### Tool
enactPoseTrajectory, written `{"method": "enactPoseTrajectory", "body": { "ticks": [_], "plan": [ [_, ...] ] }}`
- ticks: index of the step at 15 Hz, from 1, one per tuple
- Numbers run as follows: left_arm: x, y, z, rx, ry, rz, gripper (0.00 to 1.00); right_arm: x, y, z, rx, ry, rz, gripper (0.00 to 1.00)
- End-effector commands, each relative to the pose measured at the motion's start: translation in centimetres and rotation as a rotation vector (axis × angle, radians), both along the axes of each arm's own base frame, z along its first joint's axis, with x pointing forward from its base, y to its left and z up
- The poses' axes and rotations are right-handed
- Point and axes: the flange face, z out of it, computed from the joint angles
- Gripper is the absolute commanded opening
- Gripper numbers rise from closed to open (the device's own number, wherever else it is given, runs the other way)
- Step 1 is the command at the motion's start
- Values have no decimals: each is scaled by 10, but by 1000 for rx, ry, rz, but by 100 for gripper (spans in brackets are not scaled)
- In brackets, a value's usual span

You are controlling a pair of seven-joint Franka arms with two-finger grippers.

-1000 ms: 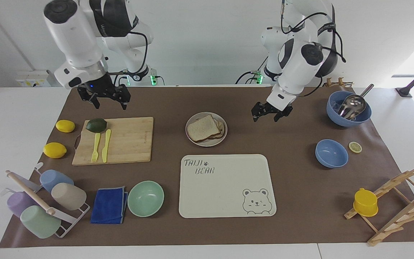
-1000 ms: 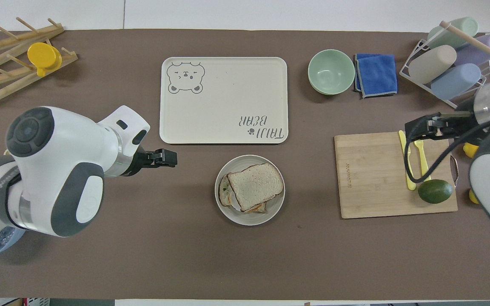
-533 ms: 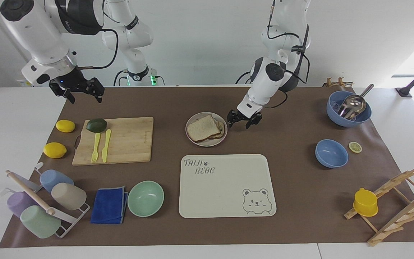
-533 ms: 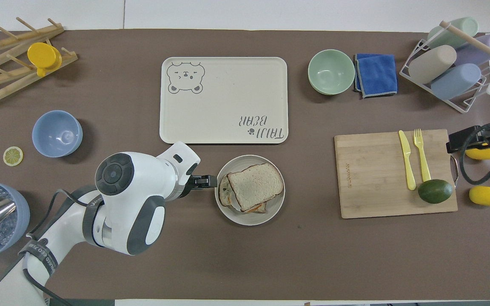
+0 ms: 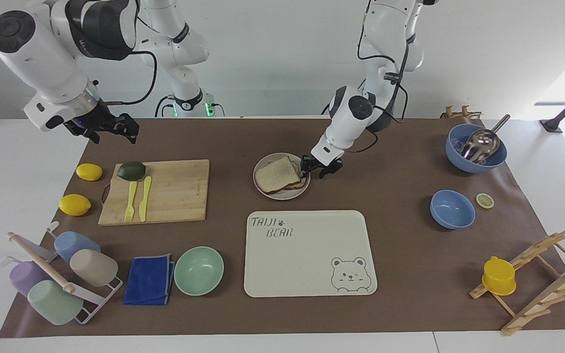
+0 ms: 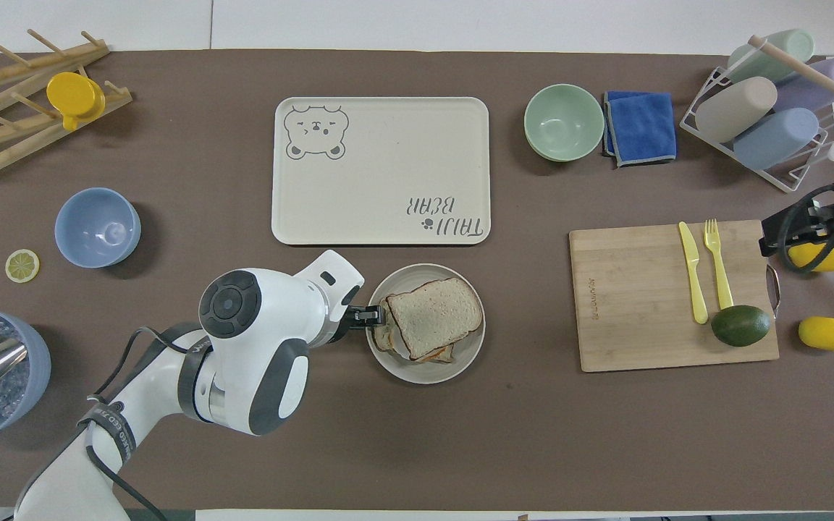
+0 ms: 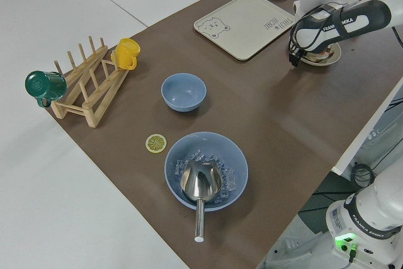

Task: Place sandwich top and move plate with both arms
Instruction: 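Grasp the rim of the white plate with the left gripper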

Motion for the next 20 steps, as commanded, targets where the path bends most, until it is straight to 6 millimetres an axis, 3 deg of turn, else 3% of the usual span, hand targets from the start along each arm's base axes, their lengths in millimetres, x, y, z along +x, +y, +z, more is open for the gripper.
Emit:
{"method": "enactPoseTrajectory", "body": {
  "ticks": [1, 7, 11, 16, 18, 20],
  "plan": [
    [1, -1, -4, -12, -7, 19, 47, -28, 0, -2, 50, -5, 17, 100],
    [-3, -6, -6, -19, 1, 21, 25, -15, -12, 5, 28, -90, 6, 100],
    [-3, -8, -9, -21, -5, 24, 0, -17, -24, 4, 32, -83, -14, 100],
    [4, -2, -3, -27, -6, 39, 0, -20, -28, 4, 34, -68, 1, 100],
    [19, 7, 15, -62, 8, 84, 0, -20, -26, 4, 36, -67, 2, 100],
    [44, 11, 51, -95, 38, 89, 0, -19, -9, 6, 35, -71, 27, 100]
  ]
}}
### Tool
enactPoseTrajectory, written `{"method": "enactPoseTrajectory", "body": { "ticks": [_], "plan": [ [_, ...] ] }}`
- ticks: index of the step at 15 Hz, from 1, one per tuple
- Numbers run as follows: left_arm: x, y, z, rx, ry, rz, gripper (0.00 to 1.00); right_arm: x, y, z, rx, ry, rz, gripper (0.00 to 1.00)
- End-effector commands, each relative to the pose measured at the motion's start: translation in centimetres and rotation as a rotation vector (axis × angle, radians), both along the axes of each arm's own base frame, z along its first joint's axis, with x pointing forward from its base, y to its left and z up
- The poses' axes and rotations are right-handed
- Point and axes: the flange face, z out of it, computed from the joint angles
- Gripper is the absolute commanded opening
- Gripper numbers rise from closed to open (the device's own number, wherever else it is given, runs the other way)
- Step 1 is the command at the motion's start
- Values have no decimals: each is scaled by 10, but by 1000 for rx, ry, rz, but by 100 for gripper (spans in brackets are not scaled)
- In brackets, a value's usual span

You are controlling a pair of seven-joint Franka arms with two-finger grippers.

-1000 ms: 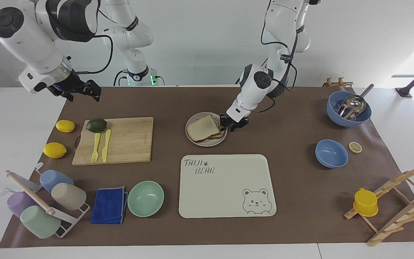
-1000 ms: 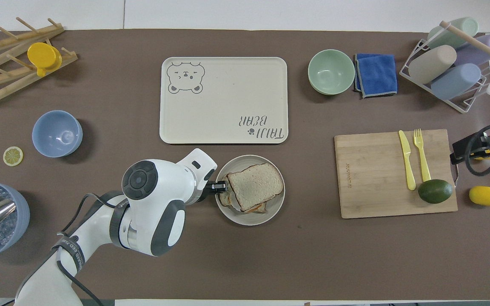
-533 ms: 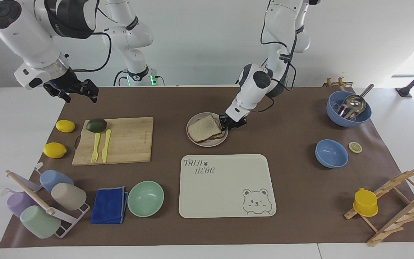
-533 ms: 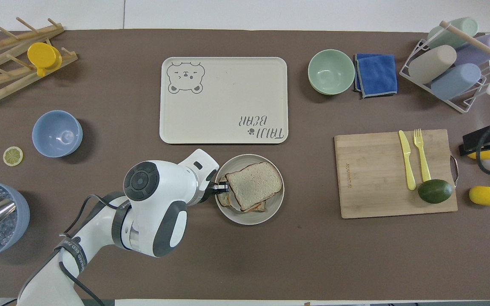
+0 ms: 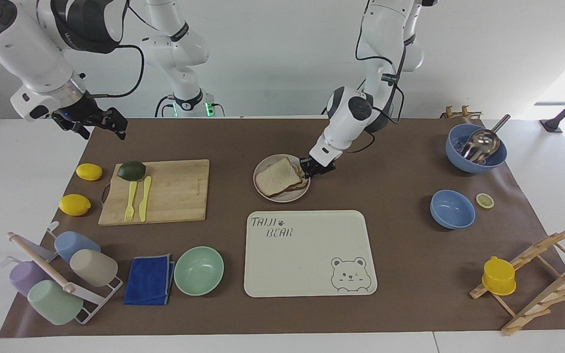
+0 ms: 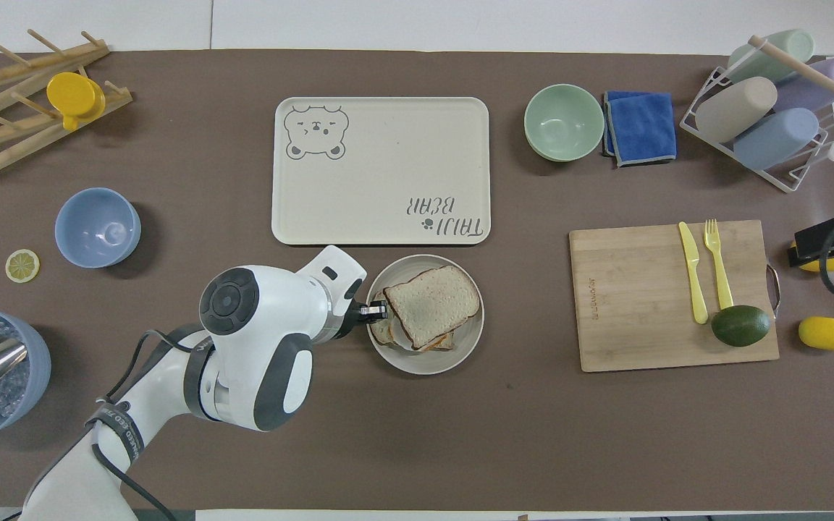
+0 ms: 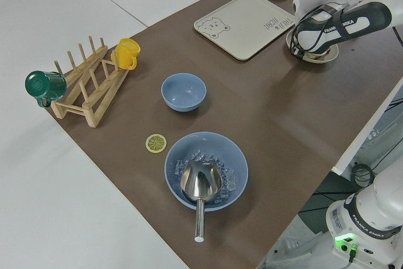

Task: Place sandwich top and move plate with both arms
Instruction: 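Grasp the rim of the white plate with the left gripper, then slide the plate with the left gripper onto the bear tray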

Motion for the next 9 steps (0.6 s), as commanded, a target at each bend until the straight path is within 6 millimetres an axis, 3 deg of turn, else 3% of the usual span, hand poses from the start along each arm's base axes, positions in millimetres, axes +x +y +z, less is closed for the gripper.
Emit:
{"method": "enactPoseTrajectory", "body": {
  "ticks": [1, 2, 4, 6, 9],
  "plan": [
    [45, 17, 53, -54, 49, 28, 0, -4, 20, 3, 20, -2, 50, 100],
    [64, 23, 75, -74, 52, 37, 0, -5, 23, 4, 20, 4, 57, 100],
    [98, 27, 90, -98, 48, 66, 0, -5, 22, 4, 20, 4, 57, 100],
    [126, 49, 106, -118, 9, 113, 0, -5, 21, 4, 20, 2, 54, 100],
    [171, 67, 103, -139, -17, 162, 0, -4, 18, 5, 22, -9, 47, 100]
  ]
}}
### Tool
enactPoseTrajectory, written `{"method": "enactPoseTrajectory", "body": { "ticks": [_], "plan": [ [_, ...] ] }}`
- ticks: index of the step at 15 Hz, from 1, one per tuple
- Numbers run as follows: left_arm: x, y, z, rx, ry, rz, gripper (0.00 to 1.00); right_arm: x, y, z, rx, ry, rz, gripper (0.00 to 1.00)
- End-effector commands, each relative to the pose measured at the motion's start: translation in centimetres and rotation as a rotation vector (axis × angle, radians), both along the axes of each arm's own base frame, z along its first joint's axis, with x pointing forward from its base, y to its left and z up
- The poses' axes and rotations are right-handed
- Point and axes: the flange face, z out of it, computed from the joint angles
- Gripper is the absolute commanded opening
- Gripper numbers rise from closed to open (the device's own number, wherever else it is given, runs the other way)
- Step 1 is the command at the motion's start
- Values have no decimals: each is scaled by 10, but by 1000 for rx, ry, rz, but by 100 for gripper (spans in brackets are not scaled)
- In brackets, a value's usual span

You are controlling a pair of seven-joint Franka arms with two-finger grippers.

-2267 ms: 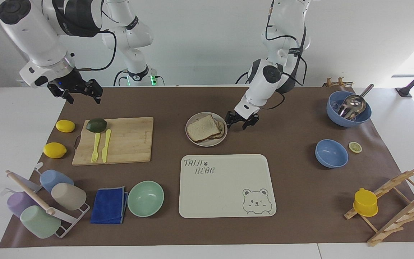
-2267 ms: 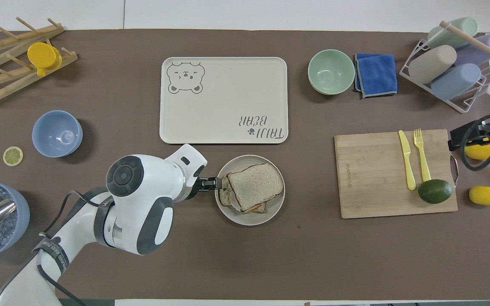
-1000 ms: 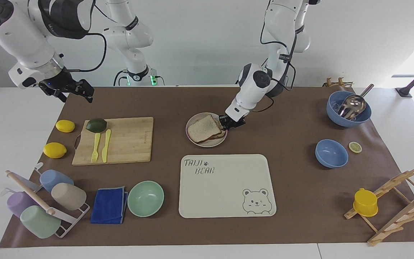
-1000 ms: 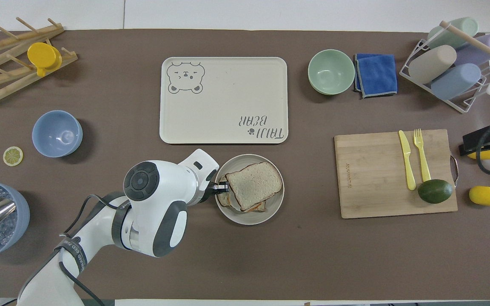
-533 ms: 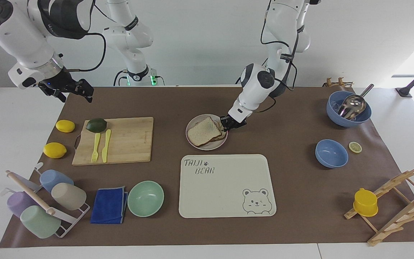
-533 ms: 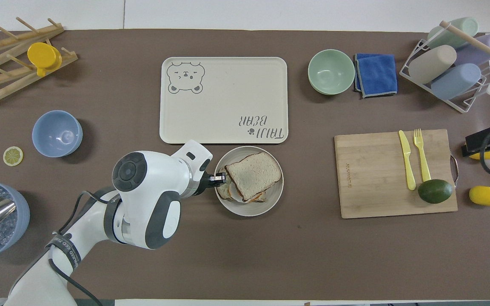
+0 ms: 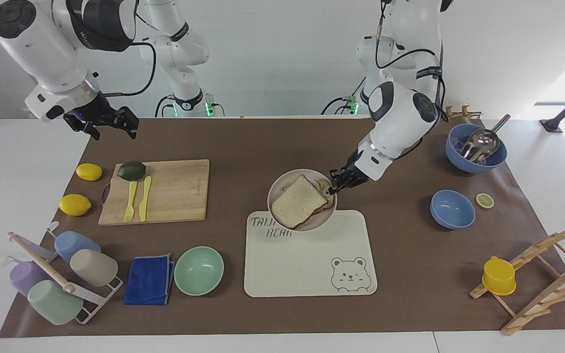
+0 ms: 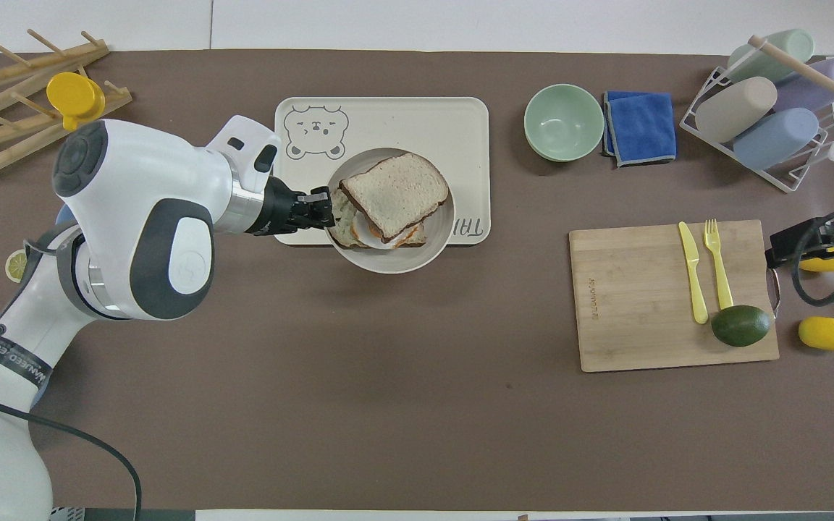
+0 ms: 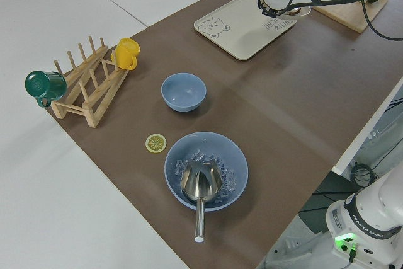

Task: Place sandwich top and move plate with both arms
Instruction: 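Slide the plate with the left gripper onto the bear tray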

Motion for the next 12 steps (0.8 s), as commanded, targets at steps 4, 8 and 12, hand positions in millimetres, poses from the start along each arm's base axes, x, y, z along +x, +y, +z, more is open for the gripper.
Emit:
{"method": "enactPoseTrajectory", "body": {
  "ticks": [4, 8, 12],
  "plan": [
    [76, 19, -54, -14, 0, 72, 0, -5, -10, 7, 24, -15, -3, 100],
    [85, 24, -68, -13, -51, 85, 0, -6, -15, 7, 26, -14, -14, 100],
    [78, 21, -88, 1, -35, 59, 0, -7, -12, 9, 27, -11, -8, 100]
  ]
}}
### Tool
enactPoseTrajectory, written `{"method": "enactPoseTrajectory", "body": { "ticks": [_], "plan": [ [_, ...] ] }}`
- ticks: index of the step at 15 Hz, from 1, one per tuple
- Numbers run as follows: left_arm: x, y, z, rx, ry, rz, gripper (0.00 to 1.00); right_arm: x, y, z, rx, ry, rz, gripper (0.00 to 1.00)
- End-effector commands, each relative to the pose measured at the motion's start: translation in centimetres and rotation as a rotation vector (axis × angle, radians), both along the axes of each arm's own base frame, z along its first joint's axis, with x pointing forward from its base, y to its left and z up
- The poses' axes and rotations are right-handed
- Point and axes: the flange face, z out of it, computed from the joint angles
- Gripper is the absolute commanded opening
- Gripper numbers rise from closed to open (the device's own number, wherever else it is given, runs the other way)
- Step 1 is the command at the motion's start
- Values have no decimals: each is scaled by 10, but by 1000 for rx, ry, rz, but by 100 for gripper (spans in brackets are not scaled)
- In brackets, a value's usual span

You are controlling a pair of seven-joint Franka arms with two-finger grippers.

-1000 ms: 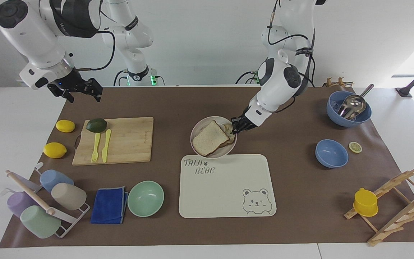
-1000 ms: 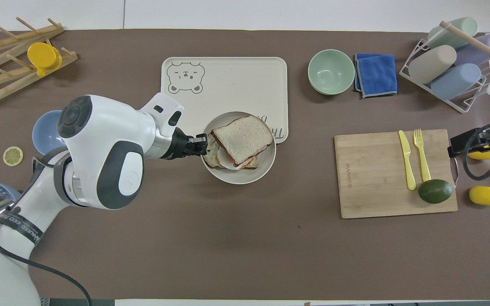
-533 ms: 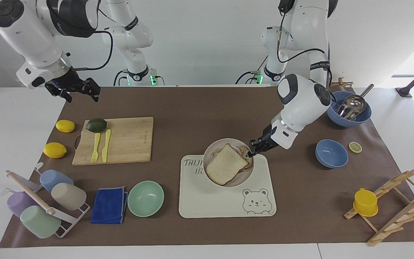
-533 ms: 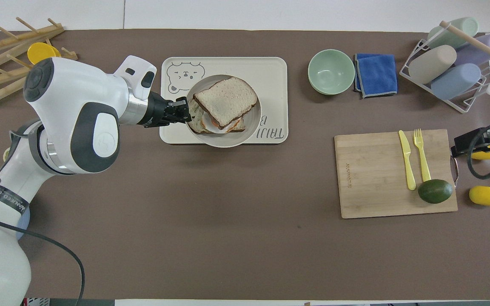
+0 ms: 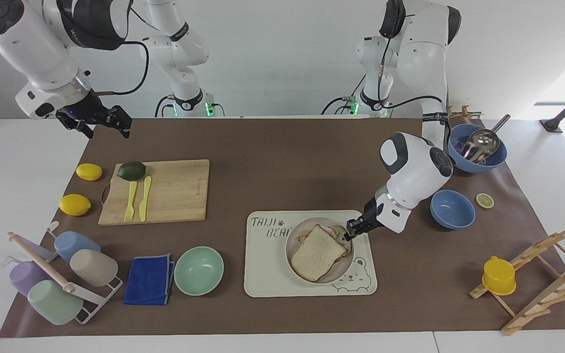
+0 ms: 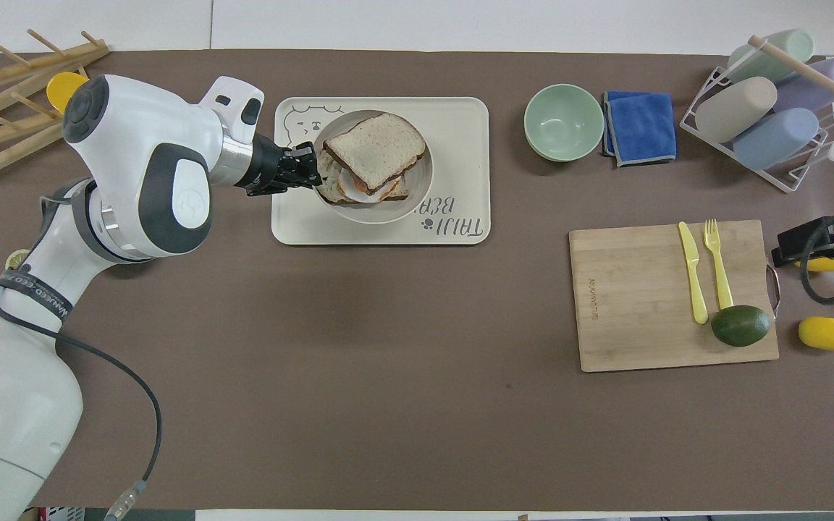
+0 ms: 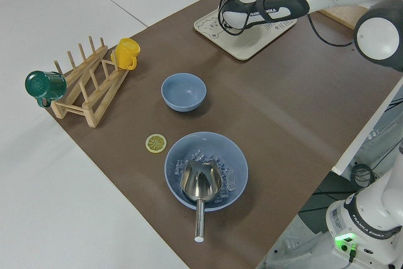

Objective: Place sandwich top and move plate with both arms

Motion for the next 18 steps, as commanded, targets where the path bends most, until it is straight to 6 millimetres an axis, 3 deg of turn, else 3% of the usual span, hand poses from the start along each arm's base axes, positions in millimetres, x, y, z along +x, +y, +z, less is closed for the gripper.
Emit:
{"method": "enactPoseTrajectory", "body": {
  "ticks": [1, 5, 6, 7, 10, 12, 15, 18],
  "plan": [
    [-4, -2, -5, 8, -14, -22, 0, -6, 0, 5, 27, 0, 13, 100],
    [-13, -5, -14, 18, -18, -76, 2, -9, -3, 7, 20, 0, 11, 100],
    [-14, -5, -13, 18, -20, -81, 74, -9, -4, 7, 19, 1, 11, 100],
    [-13, -2, -12, 18, -18, -80, 100, -8, -3, 7, 20, 0, 11, 100],
    [-9, 3, -6, 14, -17, -76, 100, -8, 0, 7, 19, 1, 16, 100],
    [-5, 20, 14, 11, -26, -55, 100, -8, 0, 7, 19, 1, 16, 100],
    [-5, 76, 60, 96, -22, -60, 100, -8, 0, 7, 19, 1, 19, 100],
    [-22, 118, 111, 252, -9, -119, 100, -9, 0, 8, 19, -1, 19, 100]
  ]
}}
